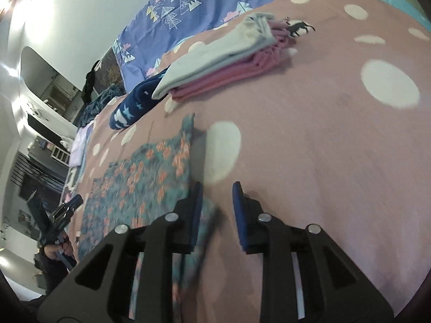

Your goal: Fold small clothes

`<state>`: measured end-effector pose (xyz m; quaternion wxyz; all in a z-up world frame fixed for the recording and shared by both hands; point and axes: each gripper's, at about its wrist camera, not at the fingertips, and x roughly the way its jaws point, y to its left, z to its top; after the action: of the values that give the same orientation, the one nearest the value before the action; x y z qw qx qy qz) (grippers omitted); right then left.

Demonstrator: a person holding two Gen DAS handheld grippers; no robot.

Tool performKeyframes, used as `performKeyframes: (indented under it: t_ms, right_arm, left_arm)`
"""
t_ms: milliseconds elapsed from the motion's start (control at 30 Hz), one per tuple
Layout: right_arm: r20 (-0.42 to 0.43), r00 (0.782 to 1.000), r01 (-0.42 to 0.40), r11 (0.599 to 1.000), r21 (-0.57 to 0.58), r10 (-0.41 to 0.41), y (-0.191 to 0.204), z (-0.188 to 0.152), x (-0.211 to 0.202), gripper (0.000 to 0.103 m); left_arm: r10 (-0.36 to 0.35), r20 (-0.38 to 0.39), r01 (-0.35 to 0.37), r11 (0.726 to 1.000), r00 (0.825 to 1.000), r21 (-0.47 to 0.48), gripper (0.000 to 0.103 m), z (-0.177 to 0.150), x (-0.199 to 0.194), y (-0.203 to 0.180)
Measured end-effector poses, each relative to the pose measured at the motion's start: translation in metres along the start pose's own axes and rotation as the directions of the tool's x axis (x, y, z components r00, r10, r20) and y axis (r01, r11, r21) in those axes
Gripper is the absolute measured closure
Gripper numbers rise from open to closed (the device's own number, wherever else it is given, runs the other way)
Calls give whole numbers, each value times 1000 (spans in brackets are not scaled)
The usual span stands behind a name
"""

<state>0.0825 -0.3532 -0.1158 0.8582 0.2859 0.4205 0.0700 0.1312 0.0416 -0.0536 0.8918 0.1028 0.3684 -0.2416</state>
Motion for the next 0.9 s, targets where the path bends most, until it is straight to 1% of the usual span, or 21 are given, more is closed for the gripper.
performKeyframes:
  t_ms: [67, 133, 200, 233, 267, 333, 367, 433, 467, 500, 567, 600, 633, 667, 700, 733, 767, 800, 833, 867, 900]
  right_arm:
    - [-10, 1000, -30, 1000, -7, 29, -1, -9, -4, 81]
    - [-22, 999, -45, 999, -18, 45, 0, -16, -5, 81]
    - [-29, 998, -52, 998, -19, 52, -4, -23, -9, 81]
    - [-31, 998, -52, 998, -17, 52, -6, -26, -9, 81]
    - [-31, 998, -53, 999, -13, 53, -8, -30, -12, 81]
    - [-31, 997, -72, 997, -5, 71, -12, -37, -19, 81]
    - [-30, 996, -88, 996, -14, 87, -11, -42, -24, 81]
    - [-33, 991, -129, 990, -63, 127, -6, -55, -39, 81]
    - [-38, 988, -154, 984, -87, 151, -3, -62, -47, 81]
    - [-45, 981, -192, 974, -120, 187, 2, -73, -56, 80]
    - [-75, 963, -269, 943, -194, 259, 11, -95, -71, 76]
    - [-87, 957, -290, 930, -224, 278, 14, -104, -75, 71]
    - [-99, 950, -313, 914, -259, 297, 19, -112, -79, 64]
    - [-114, 941, -337, 891, -303, 318, 24, -122, -82, 61]
    - [-119, 939, -345, 878, -331, 324, 28, -126, -83, 51]
    - [-117, 940, -340, 874, -347, 320, 29, -127, -82, 41]
    - [-113, 943, -332, 873, -358, 313, 31, -127, -80, 39]
    - [-118, 942, -336, 873, -355, 314, 31, -125, -74, 39]
    - [-136, 936, -352, 871, -342, 325, 31, -123, -66, 44]
    - [-157, 931, -364, 869, -335, 329, 33, -123, -58, 55]
    - [-185, 924, -378, 864, -331, 334, 34, -122, -52, 92]
  left_arm:
    - [-106, 19, 103, 989, 994, 106, 63, -1, -12, -59]
    - [-225, -1, 220, 949, 974, 226, 59, -9, -20, -130]
    - [-302, -29, 297, 912, 953, 284, 50, -17, -23, -179]
    - [-333, -49, 332, 892, 942, 307, 49, -21, -23, -199]
    - [-354, -78, 359, 866, 932, 349, 49, -27, -23, -225]
    - [-332, -97, 341, 840, 938, 422, 49, -38, -21, -259]
    - [-310, -105, 322, 824, 945, 467, 49, -44, -19, -275]
    - [-290, -114, 306, 808, 950, 503, 49, -47, -18, -285]
    - [-283, -112, 300, 810, 952, 504, 49, -47, -19, -287]
    - [-280, -109, 296, 818, 954, 493, 49, -44, -20, -285]
    - [-281, -92, 292, 848, 955, 442, 49, -33, -24, -273]
    - [-285, -71, 290, 874, 956, 389, 49, -26, -28, -258]
    - [-284, -59, 286, 893, 957, 348, 49, -22, -29, -248]
    - [-281, -53, 284, 912, 958, 297, 49, -18, -28, -236]
    - [-277, -54, 281, 922, 959, 265, 49, -16, -26, -228]
    - [-256, -60, 263, 939, 965, 220, 49, -14, -22, -217]
    - [-225, -68, 234, 953, 972, 193, 49, -14, -18, -210]
    - [-190, -82, 202, 964, 978, 172, 49, -14, -12, -202]
    - [-169, -96, 183, 971, 981, 155, 49, -15, -6, -195]
    - [-158, -108, 172, 975, 982, 140, 49, -17, -3, -190]
    - [-144, -123, 159, 979, 982, 125, 49, -19, 1, -186]
